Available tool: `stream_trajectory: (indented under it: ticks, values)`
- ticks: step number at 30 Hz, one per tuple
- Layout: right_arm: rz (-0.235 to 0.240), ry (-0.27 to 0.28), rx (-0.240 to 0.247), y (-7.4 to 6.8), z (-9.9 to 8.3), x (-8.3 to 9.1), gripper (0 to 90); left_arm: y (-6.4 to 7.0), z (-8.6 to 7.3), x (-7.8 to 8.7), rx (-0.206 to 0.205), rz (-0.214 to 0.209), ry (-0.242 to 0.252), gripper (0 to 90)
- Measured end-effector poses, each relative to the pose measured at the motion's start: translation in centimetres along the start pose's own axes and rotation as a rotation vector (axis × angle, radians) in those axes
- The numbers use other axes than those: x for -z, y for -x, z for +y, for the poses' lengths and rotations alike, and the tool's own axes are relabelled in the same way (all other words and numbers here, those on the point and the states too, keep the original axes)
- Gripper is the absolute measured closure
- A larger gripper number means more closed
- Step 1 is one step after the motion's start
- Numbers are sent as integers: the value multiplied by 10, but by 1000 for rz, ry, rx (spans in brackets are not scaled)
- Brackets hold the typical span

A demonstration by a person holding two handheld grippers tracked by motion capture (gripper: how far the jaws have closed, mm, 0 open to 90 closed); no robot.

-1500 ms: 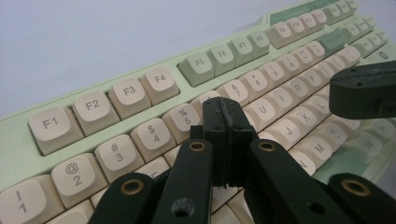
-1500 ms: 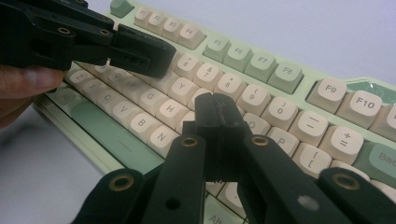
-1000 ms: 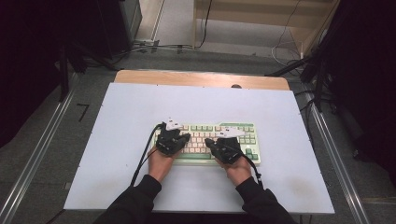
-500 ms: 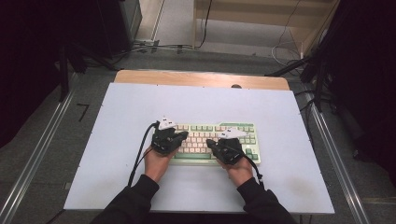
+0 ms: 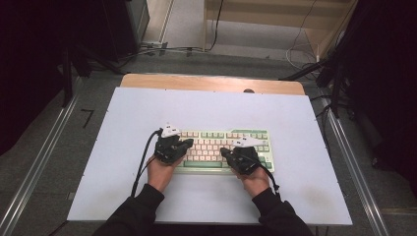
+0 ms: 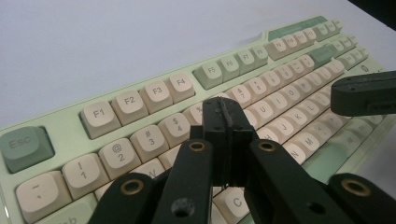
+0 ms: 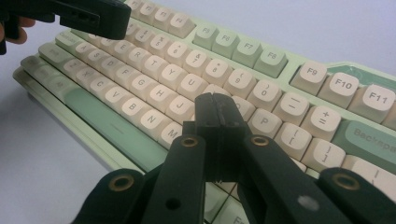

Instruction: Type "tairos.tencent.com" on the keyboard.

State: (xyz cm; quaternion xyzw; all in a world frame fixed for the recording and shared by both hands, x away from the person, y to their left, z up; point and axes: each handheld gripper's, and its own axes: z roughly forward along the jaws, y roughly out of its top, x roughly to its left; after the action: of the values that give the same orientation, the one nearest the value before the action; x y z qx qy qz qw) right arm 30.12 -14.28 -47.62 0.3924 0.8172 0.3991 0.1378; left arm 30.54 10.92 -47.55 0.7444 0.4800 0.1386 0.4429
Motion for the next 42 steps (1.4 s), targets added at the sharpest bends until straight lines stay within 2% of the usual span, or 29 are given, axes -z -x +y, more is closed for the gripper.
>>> stream_trajectory:
  ticks: [16, 28, 30, 37, 42]
  values:
    - [-20, -29, -9, 7, -9, 2, 872, -4, -1, 6, 8, 5, 11, 900]
    - [-21, -45, -2, 4, -12, -2, 872, -4, -2, 8, 17, 4, 14, 900]
    - [-19, -61, 4, 4, -13, -4, 872, -4, -2, 8, 16, 3, 11, 900]
    - [-14, -24, -10, 3, -9, 0, 873, -5, -3, 9, 17, 4, 11, 900]
    - [-9, -19, -4, 1, -7, -2, 872, -4, -4, 9, 13, 5, 10, 900]
